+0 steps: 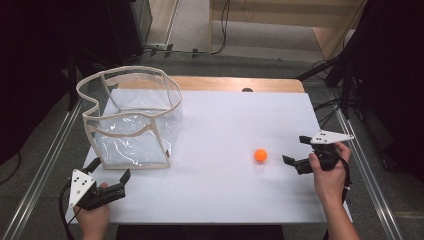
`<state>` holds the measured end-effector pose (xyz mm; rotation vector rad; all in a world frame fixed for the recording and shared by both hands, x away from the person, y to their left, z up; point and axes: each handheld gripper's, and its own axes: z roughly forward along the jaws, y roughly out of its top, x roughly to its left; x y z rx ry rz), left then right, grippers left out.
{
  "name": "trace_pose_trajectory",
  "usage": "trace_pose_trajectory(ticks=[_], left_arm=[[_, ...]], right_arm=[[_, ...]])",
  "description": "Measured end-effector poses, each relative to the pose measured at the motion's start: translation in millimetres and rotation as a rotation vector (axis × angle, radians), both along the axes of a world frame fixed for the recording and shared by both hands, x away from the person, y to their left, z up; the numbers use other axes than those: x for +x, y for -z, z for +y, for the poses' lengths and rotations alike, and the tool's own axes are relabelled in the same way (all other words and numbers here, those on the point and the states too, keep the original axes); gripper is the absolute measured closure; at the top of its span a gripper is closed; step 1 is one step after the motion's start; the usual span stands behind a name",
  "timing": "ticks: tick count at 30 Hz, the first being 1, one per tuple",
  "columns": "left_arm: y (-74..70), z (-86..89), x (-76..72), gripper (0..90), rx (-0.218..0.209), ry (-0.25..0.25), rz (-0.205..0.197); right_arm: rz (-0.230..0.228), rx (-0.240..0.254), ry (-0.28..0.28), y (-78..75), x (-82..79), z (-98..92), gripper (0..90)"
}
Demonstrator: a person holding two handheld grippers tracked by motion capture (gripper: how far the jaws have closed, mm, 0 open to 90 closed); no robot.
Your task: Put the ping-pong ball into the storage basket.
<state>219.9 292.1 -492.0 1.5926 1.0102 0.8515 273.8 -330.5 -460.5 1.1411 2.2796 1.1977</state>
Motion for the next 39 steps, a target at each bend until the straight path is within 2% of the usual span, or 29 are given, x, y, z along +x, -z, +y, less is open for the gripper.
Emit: trace_pose_trajectory(ticks=[17, 33, 39], left_arm=[[0.0, -0.1, -0.1, 0.0, 0.004, 0.002, 0.0], [0.2, -0.8, 0.0, 0.0, 0.008, 0.004, -0.002], [0.2, -0.7, 0.1, 0.0, 0.008, 0.005, -0.003]], right_arm=[[0.038, -0.026, -0.038, -4.7, 17.0, 8.5, 0.0], [0.087, -0.095, -0.101, -10.5, 34.3, 24.0, 0.0], [0.126, -0.115, -0.125, -10.9, 40.8, 30.4, 0.0]])
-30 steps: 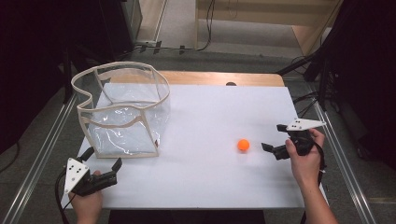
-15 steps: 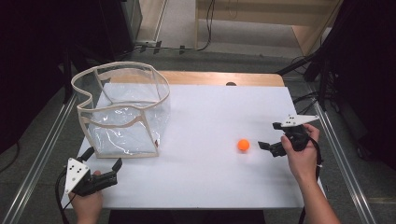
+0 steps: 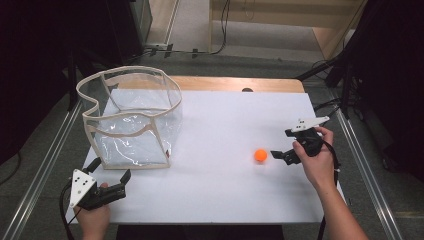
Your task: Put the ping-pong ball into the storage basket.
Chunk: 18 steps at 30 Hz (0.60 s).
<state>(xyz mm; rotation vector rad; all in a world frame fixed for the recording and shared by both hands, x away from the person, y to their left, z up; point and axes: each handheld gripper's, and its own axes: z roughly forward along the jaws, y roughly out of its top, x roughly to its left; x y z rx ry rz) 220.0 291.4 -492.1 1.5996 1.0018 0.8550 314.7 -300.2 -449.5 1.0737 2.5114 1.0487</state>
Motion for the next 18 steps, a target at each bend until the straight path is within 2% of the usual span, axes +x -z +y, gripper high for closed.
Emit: trace_pose_trajectory(ticks=[14, 18], left_arm=[[0.1, -0.6, 0.1, 0.0, 0.002, 0.0, -0.001], [0.1, -0.8, 0.0, 0.0, 0.004, 0.0, 0.0]], right_arm=[[0.07, -0.045, -0.043, 1.5, 14.3, 9.2, 0.0], [0.087, -0.075, -0.055, 2.8, 17.3, 13.3, 0.0]])
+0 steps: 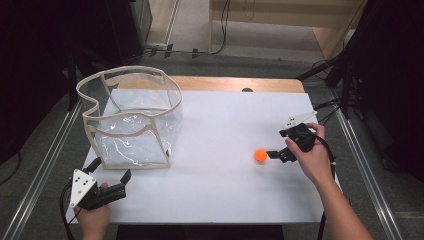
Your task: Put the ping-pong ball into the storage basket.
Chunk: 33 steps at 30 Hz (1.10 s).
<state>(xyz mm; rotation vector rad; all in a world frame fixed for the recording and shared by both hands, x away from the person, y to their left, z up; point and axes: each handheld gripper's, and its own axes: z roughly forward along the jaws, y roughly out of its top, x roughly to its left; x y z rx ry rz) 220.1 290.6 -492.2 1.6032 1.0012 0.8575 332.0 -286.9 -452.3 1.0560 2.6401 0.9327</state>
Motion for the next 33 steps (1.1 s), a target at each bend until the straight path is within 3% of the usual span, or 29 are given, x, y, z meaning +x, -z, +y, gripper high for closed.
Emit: trace_pose_trajectory(ticks=[12, 33], left_arm=[[0.0, 0.0, -0.1, 0.0, 0.001, 0.0, 0.0], [0.0, -0.1, 0.0, 0.0, 0.003, 0.001, -0.001]], right_arm=[[0.066, -0.051, -0.061, 5.5, 6.6, 14.9, 0.0], [0.125, -0.126, -0.129, 13.9, 10.9, 28.6, 0.0]])
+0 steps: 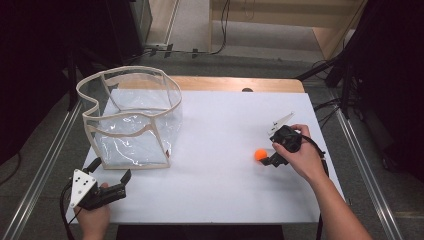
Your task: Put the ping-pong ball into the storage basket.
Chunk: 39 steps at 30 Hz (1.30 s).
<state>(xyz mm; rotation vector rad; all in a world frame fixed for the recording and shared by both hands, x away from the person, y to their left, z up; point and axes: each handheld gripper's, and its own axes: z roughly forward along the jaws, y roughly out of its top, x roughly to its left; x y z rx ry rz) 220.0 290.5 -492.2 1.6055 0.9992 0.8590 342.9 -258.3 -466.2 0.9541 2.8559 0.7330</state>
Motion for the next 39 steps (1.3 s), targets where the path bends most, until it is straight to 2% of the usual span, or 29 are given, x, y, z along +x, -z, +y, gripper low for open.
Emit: trace_pose_trajectory(ticks=[6, 20, 22, 28, 29, 39], left_arm=[[0.0, -0.2, 0.0, 0.0, 0.003, 0.0, 0.0], [0.1, -0.5, 0.1, 0.0, 0.006, 0.0, 0.0], [0.1, -0.5, 0.1, 0.0, 0.007, 0.001, 0.001], [0.0, -0.2, 0.0, 0.0, 0.005, 0.002, 0.001], [0.0, -0.3, 0.1, 0.0, 0.003, 0.001, 0.0], [0.0, -0.3, 0.2, 0.0, 0.004, 0.002, 0.001]], right_arm=[[0.005, -0.028, -0.027, 2.7, 1.0, 5.1, 0.0], [0.034, -0.08, -0.049, 7.2, 3.9, 13.6, 0.0], [0.025, -0.09, -0.048, 8.0, 4.4, 15.6, 4.8], [0.032, -0.103, -0.065, 9.8, 5.8, 19.8, 5.0], [0.03, -0.117, -0.073, 10.9, 5.9, 21.4, 12.3], [0.048, -0.134, -0.069, 14.3, 7.9, 23.8, 24.0]])
